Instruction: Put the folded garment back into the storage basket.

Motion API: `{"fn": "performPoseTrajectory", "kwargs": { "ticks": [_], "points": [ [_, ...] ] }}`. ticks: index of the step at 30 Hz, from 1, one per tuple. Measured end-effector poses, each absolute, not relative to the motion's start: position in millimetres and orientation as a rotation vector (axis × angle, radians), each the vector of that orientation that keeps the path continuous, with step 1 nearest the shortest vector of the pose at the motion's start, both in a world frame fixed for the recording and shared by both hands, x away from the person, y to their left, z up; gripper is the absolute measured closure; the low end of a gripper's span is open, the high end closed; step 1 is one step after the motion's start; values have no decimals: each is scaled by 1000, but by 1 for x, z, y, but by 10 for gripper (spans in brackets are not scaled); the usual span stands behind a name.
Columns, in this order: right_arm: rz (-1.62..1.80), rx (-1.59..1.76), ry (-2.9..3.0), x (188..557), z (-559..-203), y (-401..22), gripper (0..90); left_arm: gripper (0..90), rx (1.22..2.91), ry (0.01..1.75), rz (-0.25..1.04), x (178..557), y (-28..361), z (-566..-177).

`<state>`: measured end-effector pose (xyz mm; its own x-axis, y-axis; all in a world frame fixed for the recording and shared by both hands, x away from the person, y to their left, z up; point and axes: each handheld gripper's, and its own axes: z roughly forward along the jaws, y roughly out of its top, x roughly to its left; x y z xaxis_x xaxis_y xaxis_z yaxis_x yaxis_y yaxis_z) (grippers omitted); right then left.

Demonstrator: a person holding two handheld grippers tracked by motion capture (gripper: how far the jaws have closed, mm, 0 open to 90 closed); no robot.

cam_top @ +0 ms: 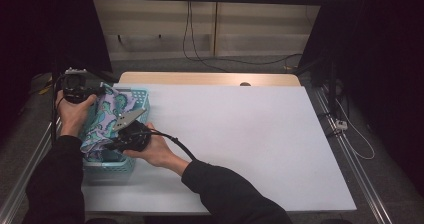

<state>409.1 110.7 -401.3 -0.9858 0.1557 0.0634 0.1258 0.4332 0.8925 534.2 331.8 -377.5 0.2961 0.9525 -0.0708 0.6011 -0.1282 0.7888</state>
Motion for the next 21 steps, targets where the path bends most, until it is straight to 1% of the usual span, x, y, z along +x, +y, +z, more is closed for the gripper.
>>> {"fn": "performPoseTrajectory", "kwargs": {
  "ticks": [21],
  "points": [
    [1617, 275, 2644, 412, -409, 115, 826, 803, 1855, 1443, 597, 538, 334, -390]
  ]
}}
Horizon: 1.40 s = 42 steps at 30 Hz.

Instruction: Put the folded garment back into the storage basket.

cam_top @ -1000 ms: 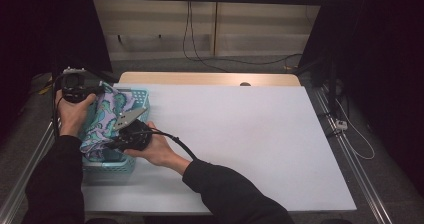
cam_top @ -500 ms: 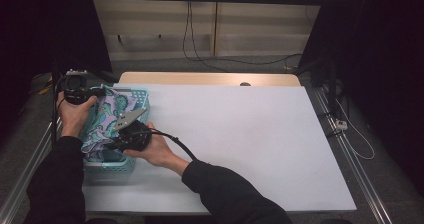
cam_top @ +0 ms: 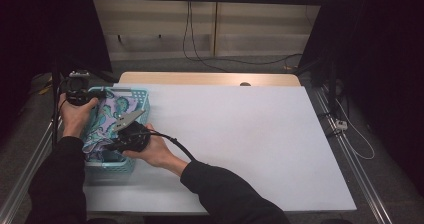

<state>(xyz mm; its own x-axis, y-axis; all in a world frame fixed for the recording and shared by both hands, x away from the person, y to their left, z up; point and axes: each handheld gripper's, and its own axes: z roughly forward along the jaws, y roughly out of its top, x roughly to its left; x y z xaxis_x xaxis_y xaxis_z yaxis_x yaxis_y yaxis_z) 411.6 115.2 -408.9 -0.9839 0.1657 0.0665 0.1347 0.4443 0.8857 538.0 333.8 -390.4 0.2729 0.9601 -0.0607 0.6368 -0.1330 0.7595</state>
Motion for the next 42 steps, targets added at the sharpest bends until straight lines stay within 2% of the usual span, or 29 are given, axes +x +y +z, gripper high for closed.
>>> {"fn": "performPoseTrajectory", "kwargs": {
  "ticks": [4, 5, 7, 10, 12, 17, 26, 42],
  "points": [
    [1600, 266, 2658, 411, -411, 116, 812, 777, 1863, 1452, 587, 538, 335, -392],
    [1602, 270, 2659, 411, -411, 116, 799, 748, 1858, 1456, 587, 538, 335, -392],
    [1601, 262, 2672, 411, -411, 116, 766, 630, 1848, 1459, 590, 538, 334, -391],
    [1578, 258, 2676, 410, -411, 116, 629, 489, 1836, 1448, 608, 536, 332, -387],
    [1572, 270, 2669, 410, -410, 114, 580, 409, 1828, 1444, 615, 534, 332, -385],
    [1589, 308, 2651, 412, -412, 108, 505, 290, 1819, 1425, 642, 532, 329, -382],
    [1617, 345, 2633, 413, -408, 99, 424, 104, 1812, 1412, 680, 523, 326, -371],
    [1611, 383, 2628, 412, -401, 78, 283, 37, 1789, 1304, 635, 507, 320, -357]
  ]
}}
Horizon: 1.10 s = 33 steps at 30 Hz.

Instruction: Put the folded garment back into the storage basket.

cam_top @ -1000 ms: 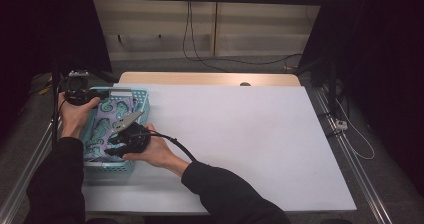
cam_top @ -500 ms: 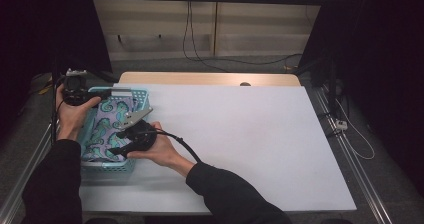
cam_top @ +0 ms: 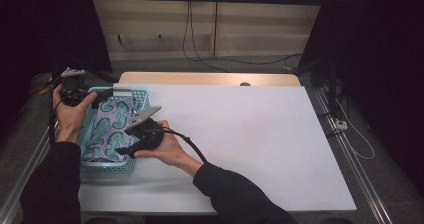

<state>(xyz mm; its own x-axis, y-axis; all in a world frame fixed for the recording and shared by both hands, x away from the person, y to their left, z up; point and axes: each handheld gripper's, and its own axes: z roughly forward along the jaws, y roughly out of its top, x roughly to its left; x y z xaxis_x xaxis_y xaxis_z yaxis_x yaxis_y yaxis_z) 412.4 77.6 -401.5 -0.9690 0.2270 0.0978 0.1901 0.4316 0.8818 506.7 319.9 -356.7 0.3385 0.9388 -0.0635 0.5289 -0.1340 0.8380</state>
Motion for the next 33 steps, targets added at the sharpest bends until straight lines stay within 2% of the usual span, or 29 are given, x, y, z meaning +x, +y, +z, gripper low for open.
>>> {"fn": "performPoseTrajectory", "kwargs": {
  "ticks": [10, 21, 33],
  "points": [
    [1561, 465, 2636, 414, -400, 51, 154, 38, 1744, 1294, 711, 493, 319, -352],
    [1506, 543, 2662, 412, -408, 23, 89, 46, 1731, 1299, 779, 472, 314, -352],
    [1423, 622, 2707, 406, -418, -4, 35, 47, 1705, 1237, 762, 445, 303, -352]
  ]
}}
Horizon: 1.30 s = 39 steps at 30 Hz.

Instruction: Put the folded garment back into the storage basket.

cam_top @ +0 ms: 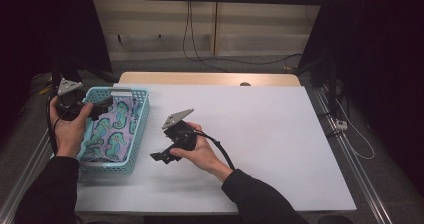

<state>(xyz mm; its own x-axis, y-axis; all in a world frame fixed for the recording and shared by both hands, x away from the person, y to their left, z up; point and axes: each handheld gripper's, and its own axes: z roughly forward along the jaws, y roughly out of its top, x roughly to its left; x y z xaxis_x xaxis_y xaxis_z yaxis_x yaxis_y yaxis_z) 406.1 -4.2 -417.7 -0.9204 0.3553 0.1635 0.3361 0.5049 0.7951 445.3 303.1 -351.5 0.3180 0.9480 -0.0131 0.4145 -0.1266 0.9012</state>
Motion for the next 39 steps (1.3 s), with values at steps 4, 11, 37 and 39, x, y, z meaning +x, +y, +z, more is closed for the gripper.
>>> {"fn": "performPoseTrajectory", "kwargs": {
  "ticks": [4, 11, 37, 39],
  "points": [
    [1414, 661, 2685, 403, -420, -17, 40, 47, 1694, 1246, 778, 433, 303, -351],
    [1399, 690, 2637, 394, -419, -39, 47, 47, 1678, 1215, 787, 407, 297, -354],
    [1344, 904, 2518, 363, -428, -128, 64, 47, 1729, 1051, 740, 326, 249, -373],
    [1338, 915, 2504, 360, -429, -135, 64, 47, 1721, 1037, 732, 323, 242, -374]
  ]
}}
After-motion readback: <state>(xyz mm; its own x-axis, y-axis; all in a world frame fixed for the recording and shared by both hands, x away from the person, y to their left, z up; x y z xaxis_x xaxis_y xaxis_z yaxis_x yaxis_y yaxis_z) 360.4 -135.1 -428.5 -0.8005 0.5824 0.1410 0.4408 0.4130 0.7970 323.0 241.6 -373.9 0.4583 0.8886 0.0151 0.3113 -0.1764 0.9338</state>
